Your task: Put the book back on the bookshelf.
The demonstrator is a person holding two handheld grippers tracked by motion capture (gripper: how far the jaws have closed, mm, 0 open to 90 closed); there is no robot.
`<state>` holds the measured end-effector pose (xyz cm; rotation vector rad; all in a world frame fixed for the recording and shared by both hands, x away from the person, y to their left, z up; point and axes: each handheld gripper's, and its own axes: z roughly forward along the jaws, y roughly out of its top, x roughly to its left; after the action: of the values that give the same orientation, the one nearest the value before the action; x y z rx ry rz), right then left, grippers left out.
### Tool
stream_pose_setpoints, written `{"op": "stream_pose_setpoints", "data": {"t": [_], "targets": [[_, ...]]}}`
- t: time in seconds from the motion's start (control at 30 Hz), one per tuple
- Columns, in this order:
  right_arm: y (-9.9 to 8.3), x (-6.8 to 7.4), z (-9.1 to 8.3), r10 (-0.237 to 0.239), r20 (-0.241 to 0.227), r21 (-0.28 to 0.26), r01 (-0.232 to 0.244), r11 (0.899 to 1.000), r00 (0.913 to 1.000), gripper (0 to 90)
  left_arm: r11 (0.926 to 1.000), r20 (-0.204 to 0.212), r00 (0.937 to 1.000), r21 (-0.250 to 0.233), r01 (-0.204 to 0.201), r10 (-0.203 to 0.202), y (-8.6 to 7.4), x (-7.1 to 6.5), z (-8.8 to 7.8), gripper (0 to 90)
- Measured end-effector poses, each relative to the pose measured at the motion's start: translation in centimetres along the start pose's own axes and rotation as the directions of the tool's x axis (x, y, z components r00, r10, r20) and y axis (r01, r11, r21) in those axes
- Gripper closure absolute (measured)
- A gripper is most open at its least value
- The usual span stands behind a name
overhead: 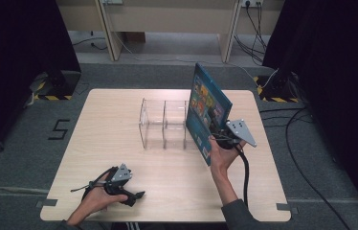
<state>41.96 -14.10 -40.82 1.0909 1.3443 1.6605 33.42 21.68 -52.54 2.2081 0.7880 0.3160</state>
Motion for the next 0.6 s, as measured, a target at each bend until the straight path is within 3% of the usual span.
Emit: {"op": "stream_pose_setpoints", "data": {"t": [0.6], "targets": [[-0.85, -0.37, -0.26, 0.057, 0.009, -0.061, -0.056, 0.997, 0.9983, 81.4, 1.0, 0.002, 1.0, 0.0, -0.001, 0.001, -0.02, -0.04, -0.02, 0.0]]}}
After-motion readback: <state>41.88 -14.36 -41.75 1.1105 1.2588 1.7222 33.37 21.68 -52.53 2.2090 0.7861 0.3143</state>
